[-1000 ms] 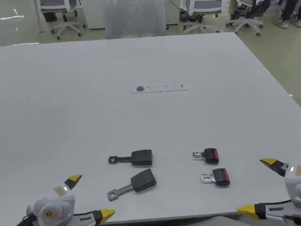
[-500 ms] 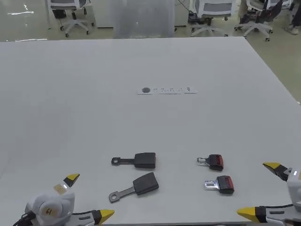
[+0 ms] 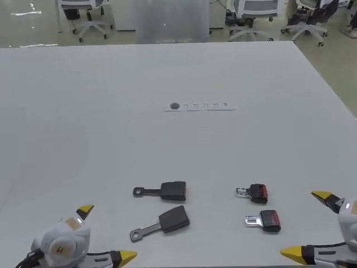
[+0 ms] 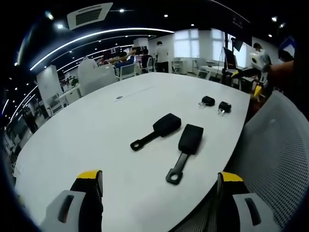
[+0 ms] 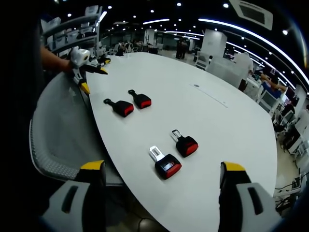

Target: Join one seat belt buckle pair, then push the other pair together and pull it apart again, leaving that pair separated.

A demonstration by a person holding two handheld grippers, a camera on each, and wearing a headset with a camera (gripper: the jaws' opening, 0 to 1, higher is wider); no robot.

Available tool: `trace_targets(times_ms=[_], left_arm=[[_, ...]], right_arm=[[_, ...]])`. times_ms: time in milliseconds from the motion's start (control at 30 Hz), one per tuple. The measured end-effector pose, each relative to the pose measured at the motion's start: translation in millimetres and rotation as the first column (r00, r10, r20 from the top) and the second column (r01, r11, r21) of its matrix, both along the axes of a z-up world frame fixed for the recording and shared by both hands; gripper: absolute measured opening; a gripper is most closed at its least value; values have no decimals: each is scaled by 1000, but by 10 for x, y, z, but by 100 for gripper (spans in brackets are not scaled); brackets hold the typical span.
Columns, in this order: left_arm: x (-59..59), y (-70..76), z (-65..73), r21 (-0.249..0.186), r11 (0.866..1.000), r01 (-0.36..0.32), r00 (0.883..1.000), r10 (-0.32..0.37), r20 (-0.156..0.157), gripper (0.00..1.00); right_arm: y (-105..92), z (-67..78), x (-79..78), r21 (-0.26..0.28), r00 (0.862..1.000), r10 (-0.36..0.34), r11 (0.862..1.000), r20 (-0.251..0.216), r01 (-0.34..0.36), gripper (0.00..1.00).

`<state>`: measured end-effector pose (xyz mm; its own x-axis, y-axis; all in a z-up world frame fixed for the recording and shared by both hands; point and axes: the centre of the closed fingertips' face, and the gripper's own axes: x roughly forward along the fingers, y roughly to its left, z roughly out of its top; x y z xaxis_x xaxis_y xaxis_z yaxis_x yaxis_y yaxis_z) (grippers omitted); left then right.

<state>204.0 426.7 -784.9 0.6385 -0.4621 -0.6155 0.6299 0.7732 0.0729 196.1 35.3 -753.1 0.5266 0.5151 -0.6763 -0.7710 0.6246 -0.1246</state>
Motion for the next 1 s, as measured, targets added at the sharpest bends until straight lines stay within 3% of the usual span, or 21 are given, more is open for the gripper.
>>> trace_targets(times_ms=[167, 267, 433, 600, 733, 1000], left_arm=[[17, 1, -1, 4, 1000, -1, 1000, 1, -2, 100], [7, -27, -20, 21, 1000, 23, 1000, -23, -3, 100], [-26, -77, -8, 14, 999, 51, 999, -51, -2, 98], [-14, -37, 10, 46, 997, 57, 998, -58, 18, 97], [-27, -56, 22, 33, 997, 68, 997, -69, 21, 93], [-60, -84, -45, 41, 995, 90, 996, -90, -13, 93]], right_arm=[[-5, -12, 29, 6, 1000, -9, 1000, -4, 9, 100], [13, -5, 39, 7, 1000, -10, 1000, -1, 10, 99], [68, 28, 67, 14, 1000, -6, 1000, 10, 6, 99], [84, 19, 67, -4, 1000, 19, 1000, 8, -19, 99], [107, 12, 79, -9, 1000, 30, 1000, 6, -30, 99], [134, 53, 120, -10, 1000, 16, 1000, 15, -16, 99]])
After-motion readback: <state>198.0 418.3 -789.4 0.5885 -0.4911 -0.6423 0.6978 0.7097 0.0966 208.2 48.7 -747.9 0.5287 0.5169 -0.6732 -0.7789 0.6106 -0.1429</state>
